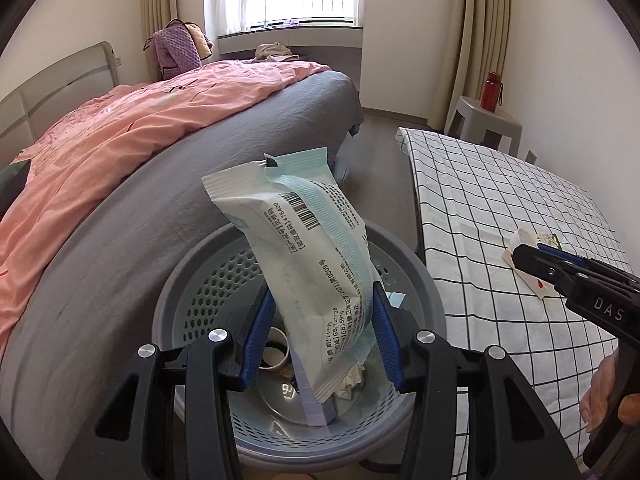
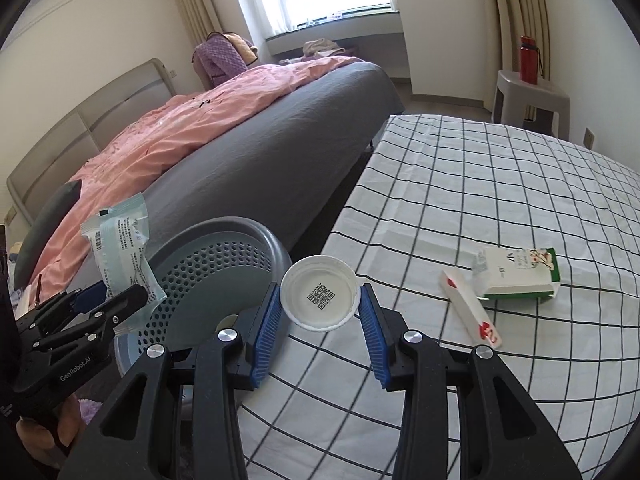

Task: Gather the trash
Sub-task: 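Carry the wrapper packet and white lid over the grey basket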

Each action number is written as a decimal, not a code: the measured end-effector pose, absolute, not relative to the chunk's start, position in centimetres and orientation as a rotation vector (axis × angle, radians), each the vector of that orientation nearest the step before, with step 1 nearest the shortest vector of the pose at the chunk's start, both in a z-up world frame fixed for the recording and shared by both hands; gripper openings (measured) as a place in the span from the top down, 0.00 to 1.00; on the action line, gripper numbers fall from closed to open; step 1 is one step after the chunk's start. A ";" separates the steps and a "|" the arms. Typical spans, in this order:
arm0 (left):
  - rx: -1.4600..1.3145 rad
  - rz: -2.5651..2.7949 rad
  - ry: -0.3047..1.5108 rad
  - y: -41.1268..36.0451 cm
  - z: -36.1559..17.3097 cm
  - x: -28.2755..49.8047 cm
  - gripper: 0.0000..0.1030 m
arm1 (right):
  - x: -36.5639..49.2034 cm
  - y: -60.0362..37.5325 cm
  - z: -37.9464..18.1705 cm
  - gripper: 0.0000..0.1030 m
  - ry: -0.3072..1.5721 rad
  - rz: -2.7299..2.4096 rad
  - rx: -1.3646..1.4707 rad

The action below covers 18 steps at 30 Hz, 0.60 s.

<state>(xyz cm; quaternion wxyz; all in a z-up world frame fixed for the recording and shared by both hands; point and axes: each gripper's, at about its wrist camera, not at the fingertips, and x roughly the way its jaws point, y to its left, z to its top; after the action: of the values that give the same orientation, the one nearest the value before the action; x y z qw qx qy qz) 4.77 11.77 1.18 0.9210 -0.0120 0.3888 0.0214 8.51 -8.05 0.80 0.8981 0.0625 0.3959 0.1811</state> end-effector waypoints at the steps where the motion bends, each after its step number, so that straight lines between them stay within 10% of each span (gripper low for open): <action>1: -0.029 0.050 0.804 12.1 1.0 4.9 0.55 | 8.7 -7.5 0.8 0.62 0.818 0.383 0.128; 18: -0.050 0.128 0.846 16.8 -1.4 5.1 0.55 | 9.9 -1.7 0.1 0.62 0.823 0.506 0.092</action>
<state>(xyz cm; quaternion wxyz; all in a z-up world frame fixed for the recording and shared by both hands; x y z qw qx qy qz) 5.05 16.78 -1.35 0.9096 -0.0242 0.4101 0.0622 9.89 -1.66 0.10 0.8845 0.0442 0.3957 0.2432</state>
